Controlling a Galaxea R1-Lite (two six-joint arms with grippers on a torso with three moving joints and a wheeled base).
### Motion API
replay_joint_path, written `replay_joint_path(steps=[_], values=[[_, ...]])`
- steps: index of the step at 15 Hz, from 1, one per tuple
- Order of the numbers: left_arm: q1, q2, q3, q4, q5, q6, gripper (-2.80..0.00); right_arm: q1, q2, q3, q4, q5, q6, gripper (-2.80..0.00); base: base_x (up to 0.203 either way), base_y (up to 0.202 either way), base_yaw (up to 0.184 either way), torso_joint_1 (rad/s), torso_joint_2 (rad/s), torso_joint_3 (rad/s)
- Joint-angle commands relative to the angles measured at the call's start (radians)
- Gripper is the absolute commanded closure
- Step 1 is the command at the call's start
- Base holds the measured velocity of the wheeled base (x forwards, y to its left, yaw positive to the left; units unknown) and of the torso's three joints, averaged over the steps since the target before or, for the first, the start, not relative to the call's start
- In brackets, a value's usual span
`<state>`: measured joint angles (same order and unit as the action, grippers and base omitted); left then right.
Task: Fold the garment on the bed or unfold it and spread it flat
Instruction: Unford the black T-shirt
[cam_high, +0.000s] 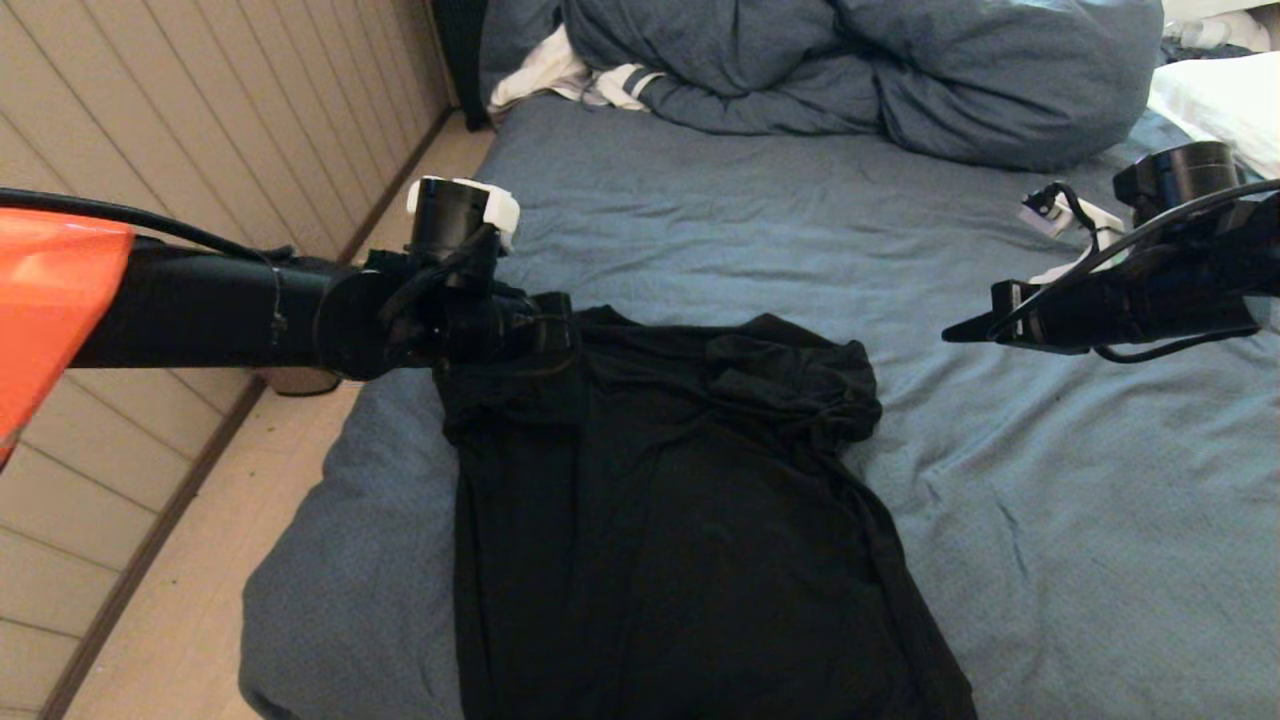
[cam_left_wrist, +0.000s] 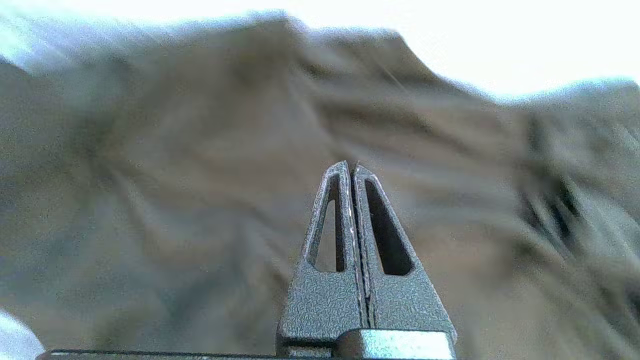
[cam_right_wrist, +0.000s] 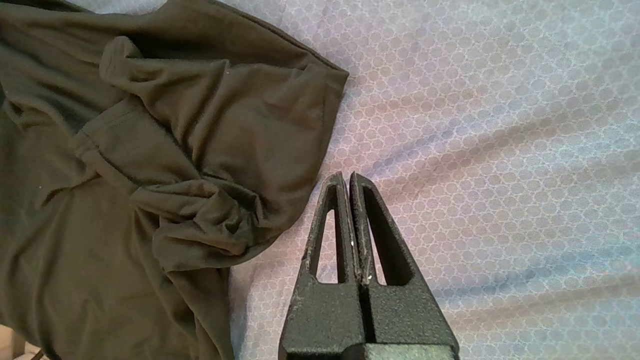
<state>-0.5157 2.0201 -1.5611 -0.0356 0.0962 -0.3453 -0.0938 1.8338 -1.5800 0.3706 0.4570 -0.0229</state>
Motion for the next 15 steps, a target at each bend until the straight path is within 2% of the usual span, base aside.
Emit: replay_joint_path(steps=[1,3,4,6,9,15], values=[[0.023,0.086,-0.06,-0.018,0.046,-0.007,0.0,0.0,0.001,0.006,0.002,0.004,-0.013,0.0,0.0,0.0,0.0,0.0,0.0,0.0],[0.026,0.101,-0.063,-0.06,0.061,-0.001,0.0,0.0,0.004,0.006,0.002,0.005,-0.023,0.0,0.0,0.0,0.0,0.0,0.0,0.0],[0.026,0.11,-0.078,-0.061,0.071,0.001,-2.8,0.0,0.004,0.008,0.002,0.005,-0.025,0.0,0.0,0.0,0.0,0.0,0.0,0.0],[0.025,0.109,-0.105,-0.065,0.083,0.001,-2.8,0.0,0.004,0.008,0.002,0.005,-0.025,0.0,0.0,0.0,0.0,0.0,0.0,0.0],[0.025,0.104,-0.085,-0.112,0.113,0.001,-2.8,0.001,0.026,0.008,0.002,0.005,-0.025,0.0,0.0,0.0,0.0,0.0,0.0,0.0],[0.028,0.18,-0.099,-0.166,0.114,0.021,-2.8,-0.001,0.058,0.003,0.002,0.003,-0.023,0.0,0.0,0.0,0.0,0.0,0.0,0.0]])
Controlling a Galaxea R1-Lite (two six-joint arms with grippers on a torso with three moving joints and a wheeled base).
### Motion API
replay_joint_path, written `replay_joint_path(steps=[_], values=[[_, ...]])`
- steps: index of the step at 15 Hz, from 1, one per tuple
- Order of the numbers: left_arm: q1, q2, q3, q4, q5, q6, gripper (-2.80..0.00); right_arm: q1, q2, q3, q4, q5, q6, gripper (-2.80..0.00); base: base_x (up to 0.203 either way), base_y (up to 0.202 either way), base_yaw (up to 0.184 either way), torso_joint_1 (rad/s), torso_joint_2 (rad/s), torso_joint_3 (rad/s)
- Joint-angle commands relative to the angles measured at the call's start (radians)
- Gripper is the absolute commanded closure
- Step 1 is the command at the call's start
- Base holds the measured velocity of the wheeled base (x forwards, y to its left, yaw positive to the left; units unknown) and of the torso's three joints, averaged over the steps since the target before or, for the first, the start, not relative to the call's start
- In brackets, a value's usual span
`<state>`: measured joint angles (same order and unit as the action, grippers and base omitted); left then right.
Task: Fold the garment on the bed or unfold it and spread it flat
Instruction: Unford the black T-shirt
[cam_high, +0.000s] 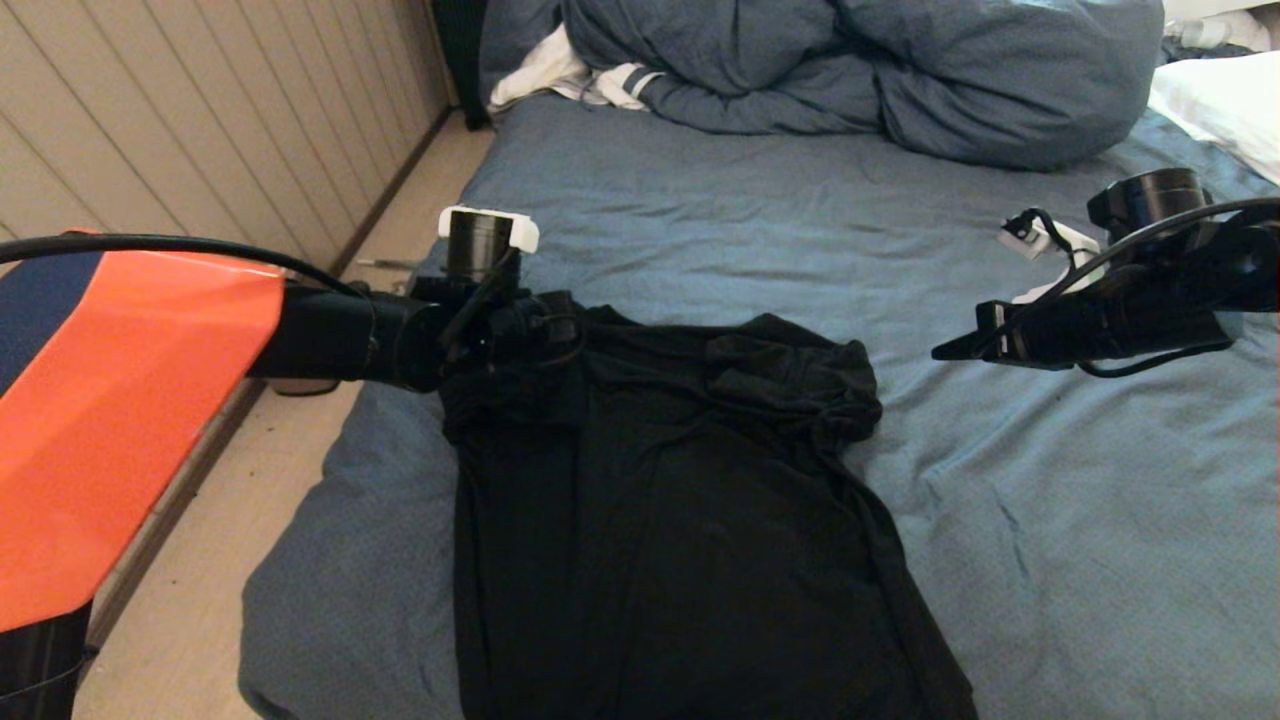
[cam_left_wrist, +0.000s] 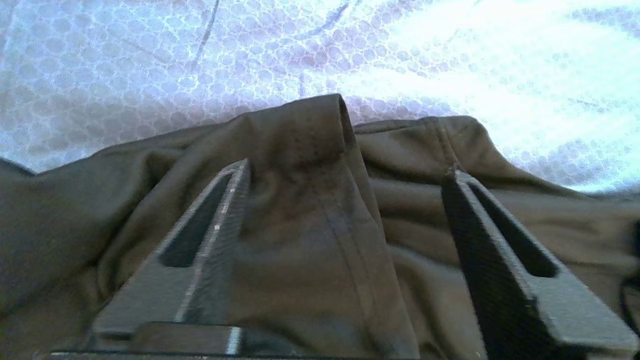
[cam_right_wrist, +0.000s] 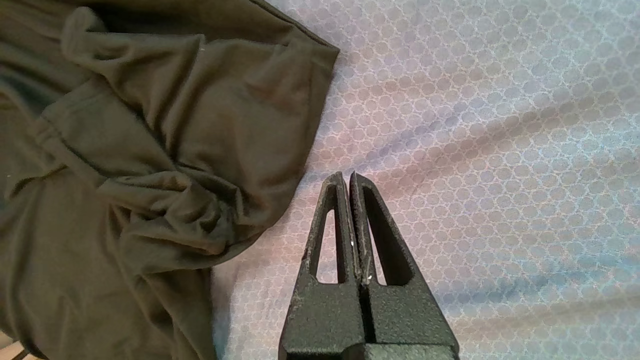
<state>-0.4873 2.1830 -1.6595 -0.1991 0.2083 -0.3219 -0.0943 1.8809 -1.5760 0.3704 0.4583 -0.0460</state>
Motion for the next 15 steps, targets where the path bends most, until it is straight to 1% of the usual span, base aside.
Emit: replay_joint_path(steps=[1,4,5,13,15], values=[[0.0,0.033,-0.007,-0.013,0.002,0.01,-2.8,-0.001,0.018,-0.009,0.001,0.003,0.0,0.0,0.0,0.0,0.0,0.0,0.0,0.0],[0.012,0.038,-0.006,-0.02,0.0,0.034,-2.8,-0.001,0.026,-0.009,0.001,0.003,0.0,0.0,0.0,0.0,0.0,0.0,0.0,0.0],[0.019,0.038,-0.002,-0.02,-0.001,0.04,0.0,-0.001,0.028,-0.009,0.001,0.004,0.0,0.0,0.0,0.0,0.0,0.0,0.0,0.0],[0.033,0.03,0.01,-0.02,-0.003,0.04,0.0,0.001,0.043,-0.01,-0.001,0.002,0.0,0.0,0.0,0.0,0.0,0.0,0.0,0.0],[0.033,0.013,0.013,-0.019,0.001,0.048,0.0,0.002,0.044,-0.01,-0.001,0.001,0.001,0.0,0.0,0.0,0.0,0.0,0.0,0.0]])
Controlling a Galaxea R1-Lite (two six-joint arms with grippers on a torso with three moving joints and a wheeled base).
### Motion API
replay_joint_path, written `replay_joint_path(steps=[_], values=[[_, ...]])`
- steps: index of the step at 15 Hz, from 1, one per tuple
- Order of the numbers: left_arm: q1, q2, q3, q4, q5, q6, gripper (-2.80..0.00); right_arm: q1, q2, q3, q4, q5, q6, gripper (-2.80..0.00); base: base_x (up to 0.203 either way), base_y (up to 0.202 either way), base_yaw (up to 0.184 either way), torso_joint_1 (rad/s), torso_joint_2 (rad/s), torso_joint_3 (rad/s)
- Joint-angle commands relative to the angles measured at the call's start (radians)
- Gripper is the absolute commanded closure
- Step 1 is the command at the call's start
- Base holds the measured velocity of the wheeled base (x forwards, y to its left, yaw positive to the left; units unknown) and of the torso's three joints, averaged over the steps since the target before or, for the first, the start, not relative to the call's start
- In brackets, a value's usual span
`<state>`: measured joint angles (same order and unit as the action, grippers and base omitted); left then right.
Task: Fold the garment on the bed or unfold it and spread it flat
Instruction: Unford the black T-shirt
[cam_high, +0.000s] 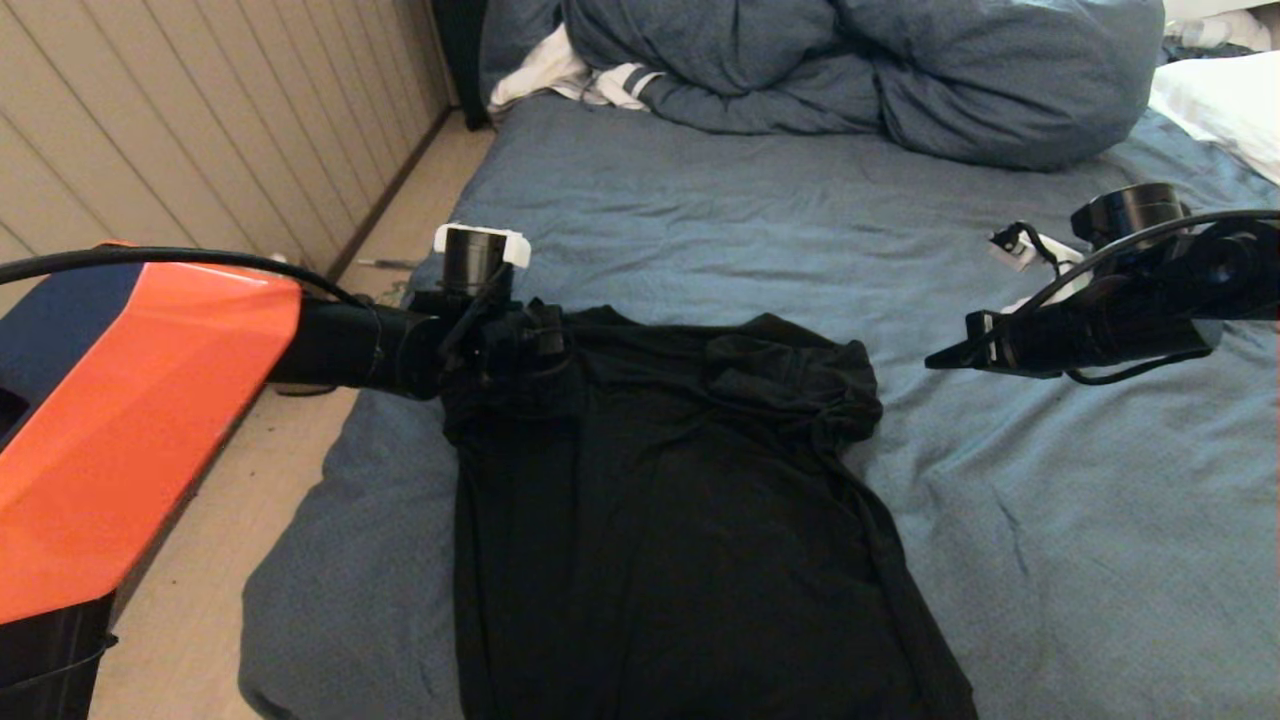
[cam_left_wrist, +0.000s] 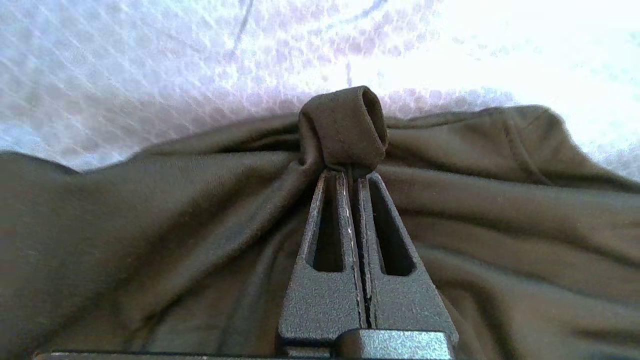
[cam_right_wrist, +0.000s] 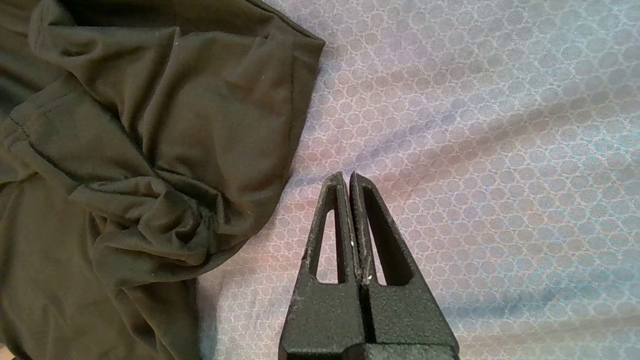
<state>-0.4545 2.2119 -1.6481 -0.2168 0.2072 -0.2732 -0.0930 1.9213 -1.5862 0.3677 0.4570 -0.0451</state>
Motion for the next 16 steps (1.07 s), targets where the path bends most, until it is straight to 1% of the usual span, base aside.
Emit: replay_joint_path(steps=[1,3,6,7,9,12,13,16], values=[[0.002,-0.038,0.006,0.001,0.003,0.0,0.0,0.003,0.009,0.002,0.002,0.002,0.001,0.0,0.0,0.0,0.0,0.0,0.0,0.0],[0.024,-0.105,0.035,0.004,0.001,0.004,0.0,0.01,0.013,0.003,0.004,0.002,0.001,0.0,0.0,0.0,0.0,0.0,0.0,0.0],[0.114,-0.185,0.094,0.011,-0.013,0.013,0.0,0.01,0.006,0.006,0.004,0.002,0.001,0.0,0.0,0.0,0.0,0.0,0.0,0.0],[0.146,-0.21,0.124,0.013,-0.036,0.024,0.0,0.012,0.005,0.009,0.004,0.002,0.001,0.0,0.0,0.0,0.0,0.0,0.0,0.0],[0.217,-0.257,0.193,0.023,-0.109,0.033,0.0,0.026,0.002,0.015,0.004,0.0,0.001,0.0,0.0,0.0,0.0,0.0,0.0,0.0],[0.304,-0.32,0.301,0.018,-0.182,0.037,0.0,0.027,0.002,0.014,0.005,0.002,0.001,0.0,0.0,0.0,0.0,0.0,0.0,0.0],[0.326,-0.338,0.33,0.017,-0.2,0.039,0.0,0.027,0.002,0.014,0.004,0.002,0.001,0.0,0.0,0.0,0.0,0.0,0.0,0.0],[0.361,-0.377,0.4,0.014,-0.253,0.039,0.0,0.029,0.004,0.015,0.004,0.002,0.001,0.0,0.0,0.0,0.0,0.0,0.0,0.0]])
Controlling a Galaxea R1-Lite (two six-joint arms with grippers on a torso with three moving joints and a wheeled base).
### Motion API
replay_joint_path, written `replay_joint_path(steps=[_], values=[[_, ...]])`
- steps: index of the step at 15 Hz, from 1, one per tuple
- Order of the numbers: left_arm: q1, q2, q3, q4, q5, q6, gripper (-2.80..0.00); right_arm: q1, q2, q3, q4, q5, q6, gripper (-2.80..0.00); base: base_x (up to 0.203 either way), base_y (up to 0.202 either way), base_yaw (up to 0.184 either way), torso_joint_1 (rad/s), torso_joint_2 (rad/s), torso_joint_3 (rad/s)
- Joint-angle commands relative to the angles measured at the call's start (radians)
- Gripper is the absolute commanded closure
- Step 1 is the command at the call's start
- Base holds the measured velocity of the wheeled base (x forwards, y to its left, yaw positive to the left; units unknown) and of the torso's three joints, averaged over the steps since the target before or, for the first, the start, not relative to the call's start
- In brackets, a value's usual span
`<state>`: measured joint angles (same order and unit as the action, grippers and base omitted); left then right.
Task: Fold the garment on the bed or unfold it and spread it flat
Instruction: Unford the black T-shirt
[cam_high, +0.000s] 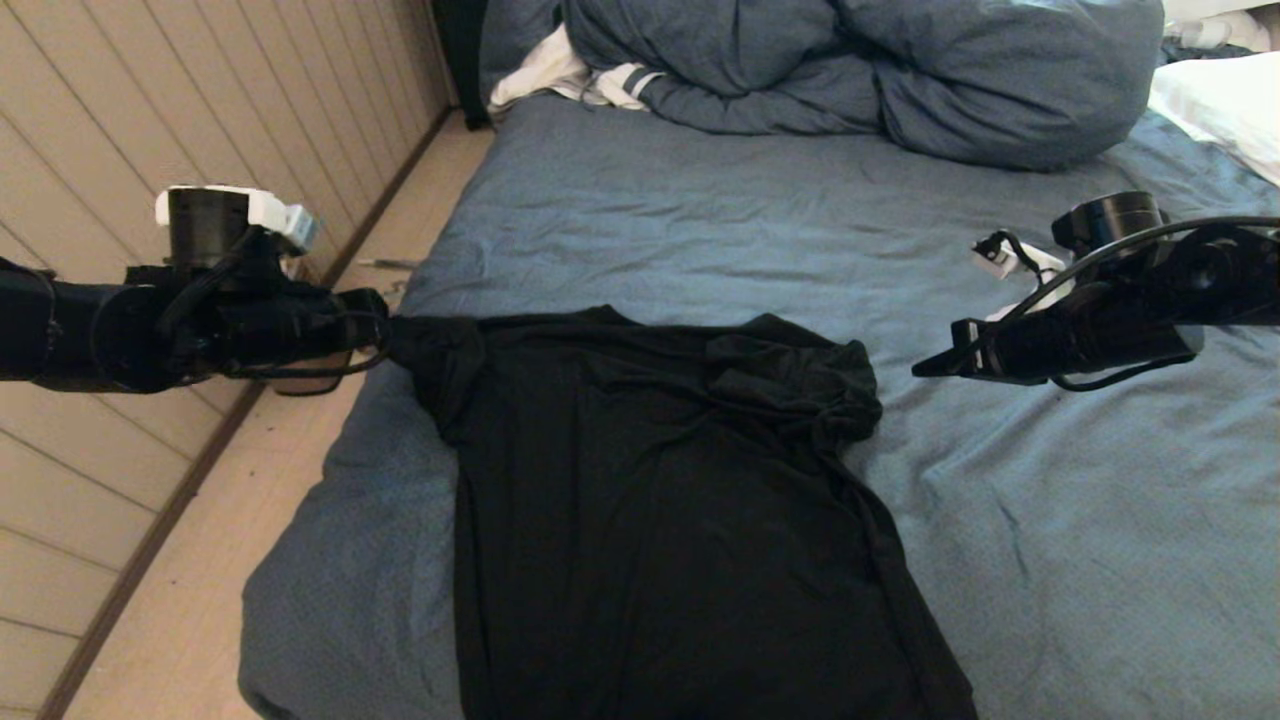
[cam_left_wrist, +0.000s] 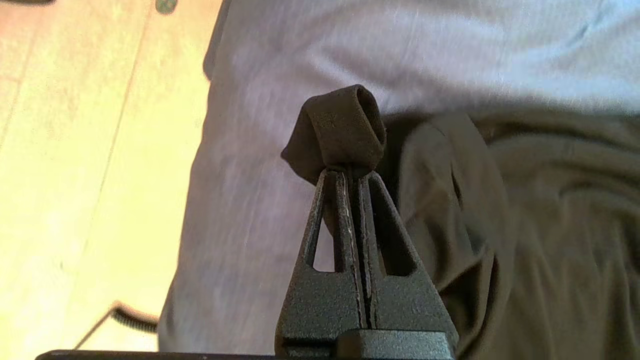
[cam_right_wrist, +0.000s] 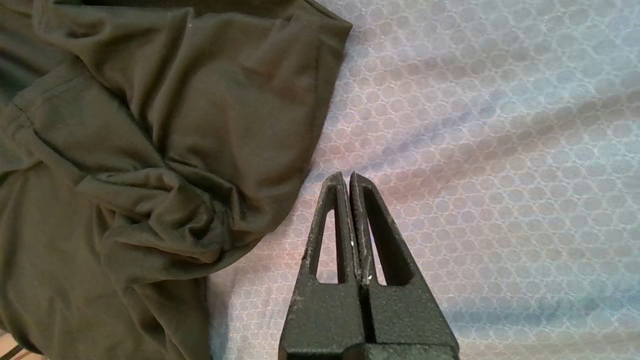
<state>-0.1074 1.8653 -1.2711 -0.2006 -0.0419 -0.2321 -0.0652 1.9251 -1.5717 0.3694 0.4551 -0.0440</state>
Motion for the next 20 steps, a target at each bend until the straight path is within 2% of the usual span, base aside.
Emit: replay_joint_path(steps=[1,4,8,11,12,17,20], values=[[0.024,-0.035,0.04,-0.002,-0.019,-0.002,0.0,0.001,-0.001,0.001,0.002,0.002,0.0,0.0,0.0,0.0,0.0,0.0,0.0,0.0],[0.074,-0.039,0.052,-0.002,-0.048,-0.003,0.0,0.001,0.0,-0.001,0.003,0.002,0.0,0.0,0.0,0.0,0.0,0.0,0.0,0.0],[0.169,0.009,0.043,-0.003,-0.13,-0.003,0.0,0.004,0.0,-0.002,0.002,0.002,0.003,0.0,0.0,0.0,0.0,0.0,0.0,0.0],[0.212,0.022,0.079,-0.027,-0.154,-0.003,0.0,0.004,0.005,-0.007,0.003,0.002,0.009,0.0,0.0,0.0,0.0,0.0,0.0,0.0],[0.214,0.019,0.1,-0.041,-0.154,0.003,-2.8,0.004,0.006,-0.007,0.003,0.002,0.009,0.0,0.0,0.0,0.0,0.0,0.0,0.0],[0.23,-0.014,0.094,-0.081,-0.157,0.008,-2.8,0.007,0.009,-0.004,0.002,0.002,0.007,0.0,0.0,0.0,0.0,0.0,0.0,0.0],[0.24,-0.066,0.081,-0.073,-0.16,-0.017,-2.8,0.007,0.011,-0.002,0.002,0.002,0.004,0.0,0.0,0.0,0.0,0.0,0.0,0.0]])
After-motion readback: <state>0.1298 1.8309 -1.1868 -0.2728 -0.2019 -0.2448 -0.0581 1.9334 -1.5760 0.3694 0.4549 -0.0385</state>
